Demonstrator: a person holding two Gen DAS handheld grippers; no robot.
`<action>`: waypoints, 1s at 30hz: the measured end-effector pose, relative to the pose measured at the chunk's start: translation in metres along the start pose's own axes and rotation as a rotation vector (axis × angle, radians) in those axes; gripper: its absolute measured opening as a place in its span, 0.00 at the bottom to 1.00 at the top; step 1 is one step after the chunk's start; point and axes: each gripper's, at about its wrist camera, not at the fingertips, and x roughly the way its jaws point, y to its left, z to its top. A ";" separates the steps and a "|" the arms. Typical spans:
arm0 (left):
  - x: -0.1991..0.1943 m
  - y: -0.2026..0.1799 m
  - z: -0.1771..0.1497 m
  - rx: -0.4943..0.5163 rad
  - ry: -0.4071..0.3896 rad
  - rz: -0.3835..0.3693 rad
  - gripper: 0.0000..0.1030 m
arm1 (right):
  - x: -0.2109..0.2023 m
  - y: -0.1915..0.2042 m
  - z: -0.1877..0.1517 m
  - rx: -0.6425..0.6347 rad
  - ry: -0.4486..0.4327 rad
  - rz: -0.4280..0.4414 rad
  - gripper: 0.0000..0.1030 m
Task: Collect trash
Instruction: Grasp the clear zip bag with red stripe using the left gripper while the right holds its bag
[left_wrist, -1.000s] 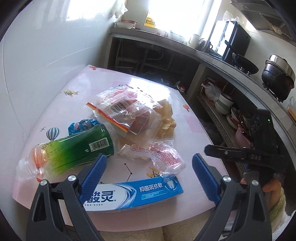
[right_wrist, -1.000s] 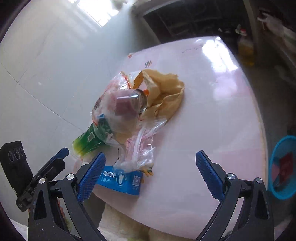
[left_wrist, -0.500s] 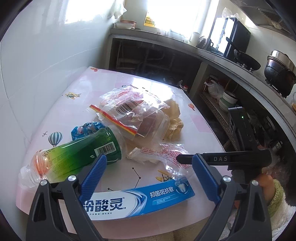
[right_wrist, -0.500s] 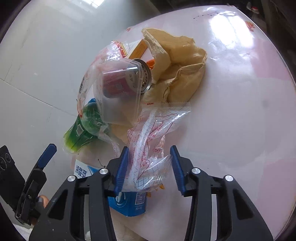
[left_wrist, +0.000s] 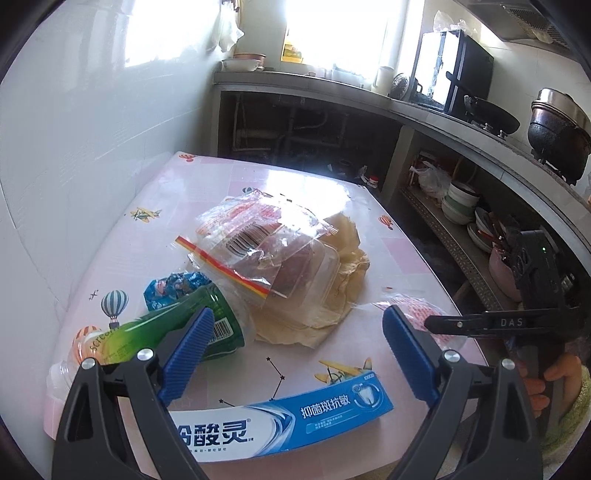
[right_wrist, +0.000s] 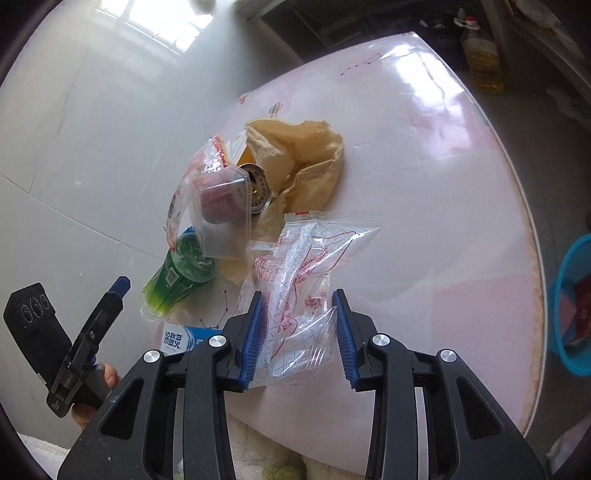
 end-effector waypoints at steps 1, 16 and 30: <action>0.000 -0.001 0.002 0.012 -0.011 0.013 0.86 | -0.002 -0.004 -0.002 0.011 -0.005 -0.009 0.34; 0.051 0.116 0.062 -0.512 0.097 -0.132 0.76 | -0.009 -0.031 -0.016 0.099 -0.016 -0.008 0.34; 0.111 0.155 0.054 -0.793 0.288 -0.295 0.66 | -0.010 -0.033 -0.015 0.104 -0.022 -0.018 0.35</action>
